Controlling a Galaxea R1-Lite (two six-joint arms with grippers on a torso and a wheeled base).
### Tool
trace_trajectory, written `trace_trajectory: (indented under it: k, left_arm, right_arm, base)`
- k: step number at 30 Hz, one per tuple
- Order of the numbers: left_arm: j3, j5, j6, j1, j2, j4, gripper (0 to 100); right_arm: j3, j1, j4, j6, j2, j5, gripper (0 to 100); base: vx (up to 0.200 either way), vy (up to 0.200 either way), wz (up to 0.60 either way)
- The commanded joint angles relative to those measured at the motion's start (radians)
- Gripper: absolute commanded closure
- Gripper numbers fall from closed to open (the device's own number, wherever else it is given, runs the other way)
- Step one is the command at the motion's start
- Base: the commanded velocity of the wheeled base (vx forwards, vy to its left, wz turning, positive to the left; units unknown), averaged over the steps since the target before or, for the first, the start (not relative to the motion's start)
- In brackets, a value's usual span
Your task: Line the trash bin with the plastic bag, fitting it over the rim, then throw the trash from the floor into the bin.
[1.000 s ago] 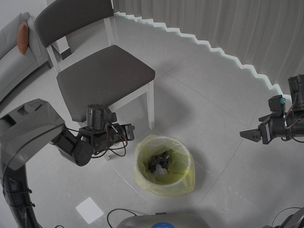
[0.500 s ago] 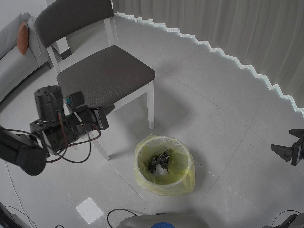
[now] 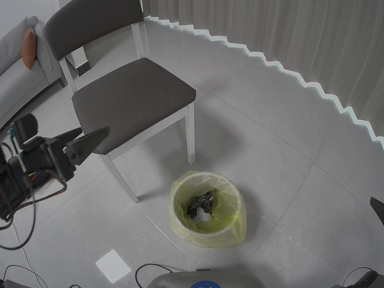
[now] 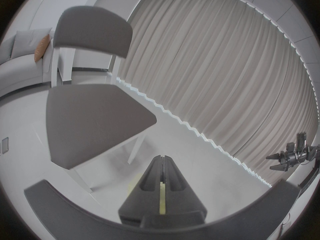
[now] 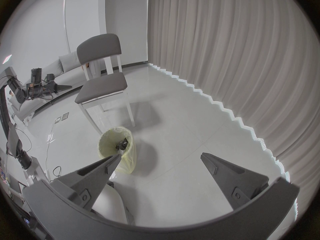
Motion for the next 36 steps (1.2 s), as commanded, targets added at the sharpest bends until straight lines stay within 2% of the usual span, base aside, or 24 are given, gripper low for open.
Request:
trace_trajectory:
  k: [1,5,6,10,13,17,19,23,26,27,30,33,36]
  left_arm:
    - [0.007,0.006,0.012,0.009,-0.360,0.227,0]
    - [0.006,0.006,0.013,0.009,-0.495,0.343,0]
    - [0.006,0.007,0.026,0.011,-0.576,0.411,0]
    - [0.004,0.009,0.078,0.012,-0.698,0.529,0]
    - [0.007,0.007,0.098,0.020,-0.762,0.570,0]
    - [0.053,-0.003,0.099,0.066,-0.885,0.621,0]
    - [0.059,-0.003,0.098,0.072,-0.931,0.662,0]
    - [0.070,-0.003,0.098,0.109,-1.024,0.738,0]
    - [0.079,-0.002,0.098,0.130,-1.081,0.784,0]
    - [0.095,0.024,0.099,0.141,-1.092,0.801,0]
    - [0.107,0.113,0.102,0.147,-1.089,0.797,0]
    - [0.113,0.127,0.112,0.193,-1.087,0.797,0]
    - [0.124,0.133,0.144,0.244,-1.089,0.796,0]
  right_arm:
    - [0.018,-0.051,0.023,0.000,-0.226,0.006,0]
    - [0.017,-0.083,0.024,0.006,-0.311,0.047,0]
    - [0.023,-0.117,0.027,0.007,-0.369,0.072,0]
    - [0.028,-0.154,0.089,0.010,-0.481,0.093,0]
    - [0.022,-0.146,0.152,0.018,-0.538,0.086,0]
    - [0.032,-0.101,0.179,0.148,-0.595,0.112,0]
    - [0.035,-0.101,0.193,0.161,-0.604,0.144,0]
    - [0.046,-0.103,0.218,0.182,-0.605,0.159,0]
    - [0.078,-0.103,0.210,0.173,-0.605,0.173,0]
    - [0.114,-0.105,0.205,0.167,-0.605,0.193,0]
    - [0.164,-0.105,0.170,0.167,-0.605,0.195,0]
    - [0.215,-0.103,0.100,0.165,-0.605,0.198,0]
    - [0.311,-0.105,-0.058,0.136,-0.605,0.198,0]
  base:
    - [0.000,0.000,0.00]
    - [0.000,0.000,0.00]
    - [0.000,0.000,0.00]
    - [0.000,0.000,0.00]
    - [0.000,0.000,0.00]
    - [0.000,0.000,0.00]
    - [0.000,0.000,0.00]
    - [0.000,0.000,0.00]
    - [0.000,0.000,0.00]
    - [0.000,0.000,0.00]
    - [0.000,0.000,0.00]
    - [0.000,0.000,0.00]
    - [0.000,0.000,0.00]
